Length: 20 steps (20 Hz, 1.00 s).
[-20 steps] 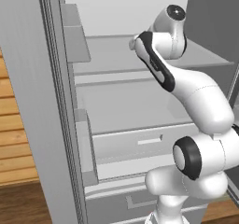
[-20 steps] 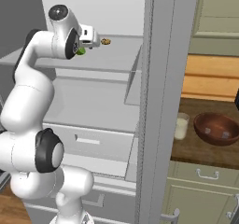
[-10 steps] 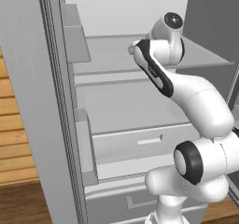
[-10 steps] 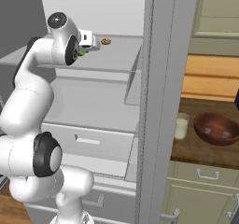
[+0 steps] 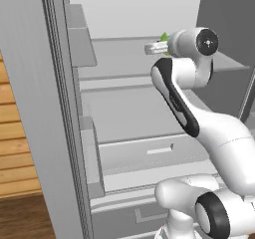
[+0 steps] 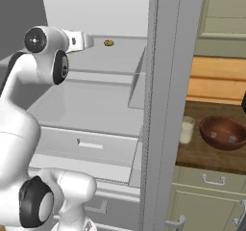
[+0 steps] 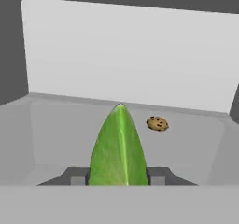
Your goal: Grab a lemon wedge from the fridge and one ice cube from the ice bowl, and put them in the glass of lemonade.
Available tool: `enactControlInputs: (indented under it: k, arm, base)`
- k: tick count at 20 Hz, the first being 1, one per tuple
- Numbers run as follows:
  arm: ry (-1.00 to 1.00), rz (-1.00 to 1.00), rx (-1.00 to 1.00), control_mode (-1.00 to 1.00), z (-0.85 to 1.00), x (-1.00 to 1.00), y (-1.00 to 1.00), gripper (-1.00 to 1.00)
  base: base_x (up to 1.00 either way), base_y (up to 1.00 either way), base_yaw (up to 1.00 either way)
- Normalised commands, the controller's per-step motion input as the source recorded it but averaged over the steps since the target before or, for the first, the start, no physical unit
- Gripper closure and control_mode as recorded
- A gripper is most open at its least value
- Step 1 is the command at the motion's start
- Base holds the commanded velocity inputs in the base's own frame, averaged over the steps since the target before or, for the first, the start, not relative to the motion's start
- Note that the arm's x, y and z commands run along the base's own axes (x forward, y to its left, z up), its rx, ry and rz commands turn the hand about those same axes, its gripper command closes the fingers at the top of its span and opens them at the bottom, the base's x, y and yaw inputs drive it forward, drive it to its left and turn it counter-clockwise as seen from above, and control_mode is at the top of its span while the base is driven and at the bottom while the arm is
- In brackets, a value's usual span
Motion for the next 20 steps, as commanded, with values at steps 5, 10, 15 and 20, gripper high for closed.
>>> enactControlInputs:
  k: [5, 10, 15, 20]
  arm:
    - [-0.22, 0.00, 0.12, -1.00, 0.19, -1.00, 0.00, 1.00]
    - [0.24, 0.00, 0.09, -1.00, 0.06, -1.00, 0.00, 1.00]
    - [0.60, 0.00, 0.02, -1.00, -0.18, -1.00, 0.00, 1.00]
    - [0.86, 0.00, -0.18, -1.00, -1.00, -0.97, 0.00, 1.00]
  base:
    - [0.00, 0.00, 0.00]
    - [0.00, 0.00, 0.00]
    - [0.00, 0.00, 0.00]
    - [0.00, 0.00, 0.00]
